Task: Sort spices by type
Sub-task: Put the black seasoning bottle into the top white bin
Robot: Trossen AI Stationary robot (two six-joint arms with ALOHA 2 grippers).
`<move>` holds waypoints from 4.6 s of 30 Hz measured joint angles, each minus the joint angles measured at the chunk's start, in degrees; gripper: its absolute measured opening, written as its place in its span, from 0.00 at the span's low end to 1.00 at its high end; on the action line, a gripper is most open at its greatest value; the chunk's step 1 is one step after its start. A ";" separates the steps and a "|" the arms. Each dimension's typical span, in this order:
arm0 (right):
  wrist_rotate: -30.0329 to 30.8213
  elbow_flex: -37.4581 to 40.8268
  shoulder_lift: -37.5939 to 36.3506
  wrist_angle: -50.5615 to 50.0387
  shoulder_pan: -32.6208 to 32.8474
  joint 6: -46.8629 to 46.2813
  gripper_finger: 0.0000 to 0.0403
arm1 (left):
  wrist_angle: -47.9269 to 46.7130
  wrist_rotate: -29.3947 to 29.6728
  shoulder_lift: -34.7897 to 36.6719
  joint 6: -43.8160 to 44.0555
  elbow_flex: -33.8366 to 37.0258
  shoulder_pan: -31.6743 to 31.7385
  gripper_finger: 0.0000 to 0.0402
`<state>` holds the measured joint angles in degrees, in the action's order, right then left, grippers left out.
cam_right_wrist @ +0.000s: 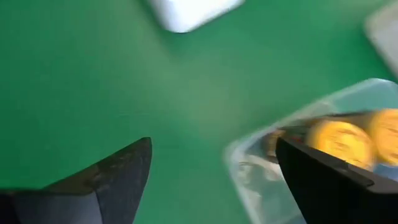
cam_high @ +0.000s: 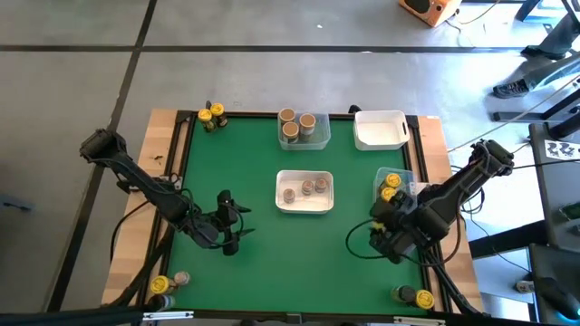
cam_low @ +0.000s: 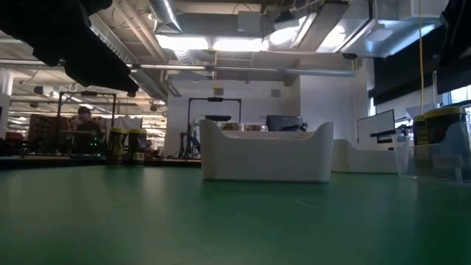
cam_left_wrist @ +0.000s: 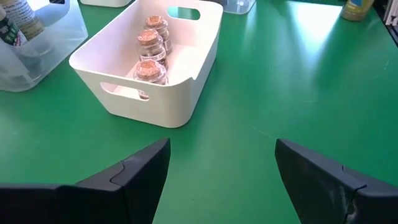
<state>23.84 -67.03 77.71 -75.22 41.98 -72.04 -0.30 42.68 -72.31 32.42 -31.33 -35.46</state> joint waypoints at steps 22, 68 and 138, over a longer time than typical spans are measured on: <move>-23.65 -11.89 13.83 3.20 12.83 -17.92 0.85 | 17.42 0.00 -6.24 -6.09 0.00 -0.07 0.72; -30.85 -11.93 23.29 9.36 20.31 -21.78 0.85 | 17.27 -0.09 -6.29 -9.89 -0.02 2.12 0.72; 4.25 -33.35 18.99 -14.88 -9.49 11.58 0.52 | 17.23 -0.07 -6.28 -9.74 -0.02 2.14 0.72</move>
<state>28.09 -100.38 96.71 -90.10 32.49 -60.46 16.93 42.61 -78.59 22.68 -31.35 -33.32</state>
